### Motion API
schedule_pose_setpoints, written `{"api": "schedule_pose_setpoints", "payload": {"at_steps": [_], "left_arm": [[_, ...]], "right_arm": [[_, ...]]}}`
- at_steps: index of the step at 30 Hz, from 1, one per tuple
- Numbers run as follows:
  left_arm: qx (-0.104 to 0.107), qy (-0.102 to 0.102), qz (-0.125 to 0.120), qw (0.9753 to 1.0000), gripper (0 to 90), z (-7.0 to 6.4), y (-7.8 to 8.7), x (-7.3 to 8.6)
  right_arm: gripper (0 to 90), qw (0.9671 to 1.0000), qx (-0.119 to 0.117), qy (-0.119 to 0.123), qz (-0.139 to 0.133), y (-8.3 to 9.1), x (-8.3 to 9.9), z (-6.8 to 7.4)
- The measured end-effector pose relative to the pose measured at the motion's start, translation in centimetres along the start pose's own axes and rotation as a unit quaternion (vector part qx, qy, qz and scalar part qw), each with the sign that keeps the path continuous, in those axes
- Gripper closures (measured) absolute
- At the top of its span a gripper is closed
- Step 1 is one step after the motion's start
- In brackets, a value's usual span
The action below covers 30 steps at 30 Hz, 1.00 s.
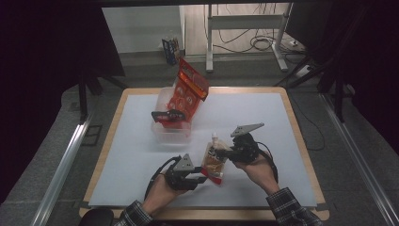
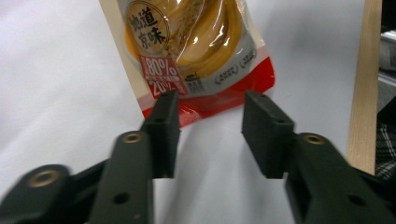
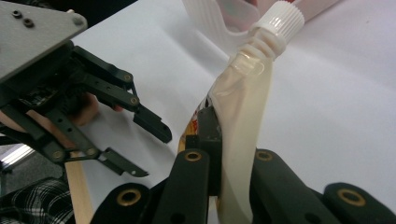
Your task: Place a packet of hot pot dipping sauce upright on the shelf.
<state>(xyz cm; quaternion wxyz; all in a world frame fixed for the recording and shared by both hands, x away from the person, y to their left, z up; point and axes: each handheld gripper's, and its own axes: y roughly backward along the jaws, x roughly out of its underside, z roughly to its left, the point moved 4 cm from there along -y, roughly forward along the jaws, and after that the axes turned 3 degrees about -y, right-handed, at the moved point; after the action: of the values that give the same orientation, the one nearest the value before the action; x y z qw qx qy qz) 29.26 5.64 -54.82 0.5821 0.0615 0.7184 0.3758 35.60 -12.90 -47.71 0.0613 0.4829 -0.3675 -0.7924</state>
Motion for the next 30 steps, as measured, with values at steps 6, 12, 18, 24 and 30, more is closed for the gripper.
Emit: {"api": "schedule_pose_setpoints", "payload": {"at_steps": [6,12,18,24,30], "left_arm": [[-0.01,0.005,-0.009,0.9999,41.5,0.3,1.2,0.2],[-0.035,-0.007,0.003,0.9994,29.7,0.7,2.4,0.9],[-0.054,0.003,0.003,0.9985,19.4,0.9,3.4,1.4],[-0.068,0.015,0.003,0.9976,13.8,0.9,4.5,2.3],[-0.079,0.035,0.003,0.9963,10.8,0.9,6.0,3.7]], "right_arm": [[88.2,0.9999,0.007,0.009,-0.003,0.3,-0.8,0.1],[88.3,0.9995,0.021,0.022,-0.012,1.2,-2.0,0.3],[88.3,0.9989,0.029,0.028,-0.023,2.0,-3.0,0.3],[88.3,0.9984,0.036,0.032,-0.031,2.6,-4.2,0.1],[88.3,0.998,0.038,0.033,-0.037,2.8,-5.2,-0.1]]}}
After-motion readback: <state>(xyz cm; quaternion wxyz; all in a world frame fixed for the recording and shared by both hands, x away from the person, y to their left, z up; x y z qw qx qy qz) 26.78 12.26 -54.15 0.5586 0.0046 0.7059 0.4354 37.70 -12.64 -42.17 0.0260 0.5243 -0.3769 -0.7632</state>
